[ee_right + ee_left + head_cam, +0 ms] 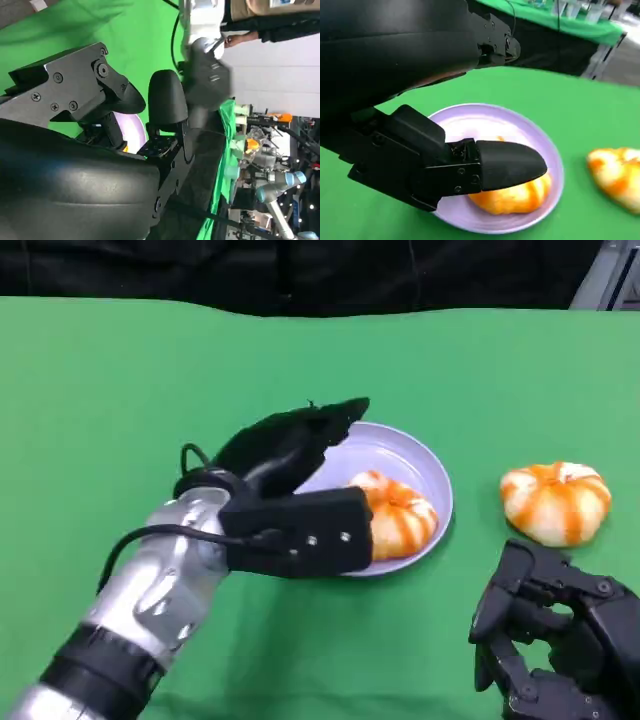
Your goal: Grasp the bread from the table and place it into the plate.
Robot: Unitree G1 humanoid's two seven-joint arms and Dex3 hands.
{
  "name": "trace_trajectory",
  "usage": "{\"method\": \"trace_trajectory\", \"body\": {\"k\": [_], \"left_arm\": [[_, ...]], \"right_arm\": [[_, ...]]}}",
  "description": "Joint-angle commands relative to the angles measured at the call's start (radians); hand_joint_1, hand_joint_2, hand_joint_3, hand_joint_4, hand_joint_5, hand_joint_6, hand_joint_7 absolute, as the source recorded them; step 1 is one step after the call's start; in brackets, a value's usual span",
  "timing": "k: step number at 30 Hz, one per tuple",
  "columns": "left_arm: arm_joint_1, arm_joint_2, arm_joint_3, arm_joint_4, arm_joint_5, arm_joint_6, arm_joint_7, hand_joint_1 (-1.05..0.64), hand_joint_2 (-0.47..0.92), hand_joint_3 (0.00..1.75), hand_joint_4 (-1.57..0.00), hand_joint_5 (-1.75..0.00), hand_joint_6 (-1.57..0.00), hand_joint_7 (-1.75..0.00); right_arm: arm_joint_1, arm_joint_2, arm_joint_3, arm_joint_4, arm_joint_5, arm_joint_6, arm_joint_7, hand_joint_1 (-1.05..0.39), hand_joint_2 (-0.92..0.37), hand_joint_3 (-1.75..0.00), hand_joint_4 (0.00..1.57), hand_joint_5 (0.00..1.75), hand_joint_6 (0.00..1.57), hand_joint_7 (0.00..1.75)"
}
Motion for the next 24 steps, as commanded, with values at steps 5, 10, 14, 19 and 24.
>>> {"method": "trace_trajectory", "body": {"k": [5, 10, 14, 19, 24], "left_arm": [[0.239, -0.091, 0.3, -0.398, -0.502, 0.183, -0.121, 0.02, 0.77, 0.82, -0.84, -0.16, -0.85, -0.11], [0.392, -0.057, 0.442, -0.668, -0.83, 0.429, -0.229, 0.05, 0.54, 1.32, -0.98, -1.4, -0.99, -1.13], [0.518, 0.001, 0.526, -0.806, -0.984, 0.542, -0.263, 0.01, 0.57, 1.34, -0.96, -1.73, -0.77, -1.7], [0.546, 0.034, 0.546, -0.842, -1.058, 0.585, -0.254, 0.01, 0.58, 1.33, -0.96, -1.75, -0.74, -1.74], [0.776, 0.084, 0.65, -0.9, -1.185, 0.55, -0.351, 0.03, 0.61, 1.33, -0.95, -1.75, -0.76, -1.75]], "right_arm": [[-0.003, -0.007, -0.006, -0.019, -0.002, 0.012, -0.008, -0.08, -0.65, -1.08, 0.75, 1.75, 0.66, 1.53], [-0.014, -0.011, -0.018, -0.002, 0.003, 0.007, -0.005, -0.07, -0.64, -1.09, 0.75, 1.75, 0.66, 1.53], [-0.021, -0.012, -0.025, 0.015, 0.006, -0.004, -0.001, -0.06, -0.64, -1.1, 0.76, 1.75, 0.67, 1.53], [-0.023, -0.01, -0.027, 0.021, 0.007, -0.009, 0.004, -0.05, -0.64, -1.1, 0.76, 1.75, 0.66, 1.54], [-0.041, -0.016, -0.053, 0.062, 0.011, -0.031, 0.016, -0.04, -0.64, -1.1, 0.75, 1.75, 0.66, 1.53]]}}
